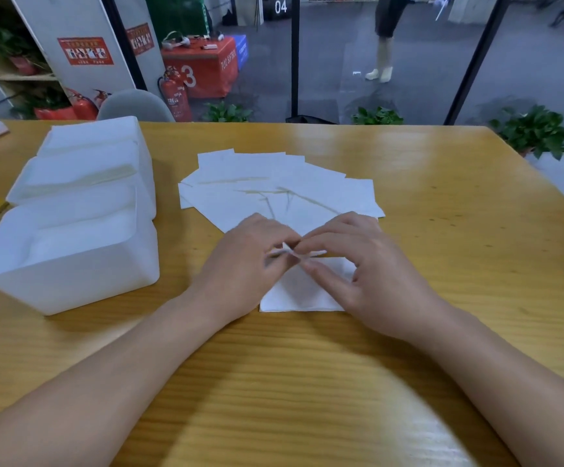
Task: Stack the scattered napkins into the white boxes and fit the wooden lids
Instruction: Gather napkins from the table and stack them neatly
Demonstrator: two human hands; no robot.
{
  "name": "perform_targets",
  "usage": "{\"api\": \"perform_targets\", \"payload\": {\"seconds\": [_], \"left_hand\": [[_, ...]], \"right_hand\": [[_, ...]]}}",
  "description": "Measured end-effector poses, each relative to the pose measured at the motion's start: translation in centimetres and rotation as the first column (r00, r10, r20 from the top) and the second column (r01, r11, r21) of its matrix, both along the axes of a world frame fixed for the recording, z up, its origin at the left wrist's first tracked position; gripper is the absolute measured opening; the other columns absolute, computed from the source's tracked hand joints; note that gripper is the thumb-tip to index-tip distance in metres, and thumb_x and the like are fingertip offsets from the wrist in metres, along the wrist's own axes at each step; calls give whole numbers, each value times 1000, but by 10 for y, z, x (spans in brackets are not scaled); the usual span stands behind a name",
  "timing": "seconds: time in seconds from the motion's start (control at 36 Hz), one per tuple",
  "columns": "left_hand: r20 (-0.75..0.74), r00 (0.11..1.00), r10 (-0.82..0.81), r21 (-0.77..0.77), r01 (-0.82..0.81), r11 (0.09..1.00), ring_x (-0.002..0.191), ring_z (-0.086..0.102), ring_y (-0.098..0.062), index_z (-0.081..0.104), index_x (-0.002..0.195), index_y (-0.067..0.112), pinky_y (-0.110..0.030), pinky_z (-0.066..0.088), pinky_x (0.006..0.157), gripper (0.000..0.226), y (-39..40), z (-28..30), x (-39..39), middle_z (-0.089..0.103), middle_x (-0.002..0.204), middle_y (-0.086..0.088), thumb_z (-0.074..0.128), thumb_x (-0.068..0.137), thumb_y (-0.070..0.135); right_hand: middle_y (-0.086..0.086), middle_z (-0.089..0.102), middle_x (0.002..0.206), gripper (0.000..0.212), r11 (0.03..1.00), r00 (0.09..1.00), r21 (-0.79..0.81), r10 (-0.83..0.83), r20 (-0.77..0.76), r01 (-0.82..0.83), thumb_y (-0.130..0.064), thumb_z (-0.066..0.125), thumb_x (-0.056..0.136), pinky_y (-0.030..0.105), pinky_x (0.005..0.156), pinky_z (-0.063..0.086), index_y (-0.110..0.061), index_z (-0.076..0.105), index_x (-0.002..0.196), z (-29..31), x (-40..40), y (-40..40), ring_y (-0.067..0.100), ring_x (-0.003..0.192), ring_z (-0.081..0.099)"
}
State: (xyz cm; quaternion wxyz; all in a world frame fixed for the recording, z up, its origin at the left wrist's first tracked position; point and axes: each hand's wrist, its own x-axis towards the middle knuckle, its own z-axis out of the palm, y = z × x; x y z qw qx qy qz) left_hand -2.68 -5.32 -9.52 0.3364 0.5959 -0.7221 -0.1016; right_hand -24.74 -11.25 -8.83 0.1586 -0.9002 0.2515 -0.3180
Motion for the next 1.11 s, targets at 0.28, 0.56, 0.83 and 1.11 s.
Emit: {"api": "perform_targets", "payload": {"seconds": [0.28,0.56,0.83,1.11], "left_hand": [[-488,872,-37,-10,37,999,97,72,-28,75,102,11,-33,56,85,2,-1,12,13,76,98,-4,74,103,9],[-563,826,-21,26,43,999,78,67,-34,78,116,26,-51,56,75,13,5,20,9,70,80,-9,76,103,23],[-163,986,23,349,35,937,55,44,-10,55,137,48,-30,40,64,41,7,22,17,53,59,3,67,104,27],[-22,999,36,340,-27,940,60,54,-7,53,138,50,-12,41,65,41,8,19,16,62,70,0,70,103,38]], "right_hand": [[-25,71,102,15,972,965,88,-229,128,219,-21,75,101,35,93,44,-29,75,113,-4,-17,-23,8,103,58],[4,80,93,13,796,923,605,-239,303,8,-22,74,103,51,73,59,-29,75,114,14,-22,-13,33,87,76],[-8,48,59,24,812,972,534,-208,-108,234,-33,76,98,25,50,34,-35,60,117,4,-28,-20,13,52,44],[-8,61,74,30,862,958,422,-228,-174,282,-35,84,91,36,63,48,-37,64,113,-1,-26,-18,7,60,54]]}}
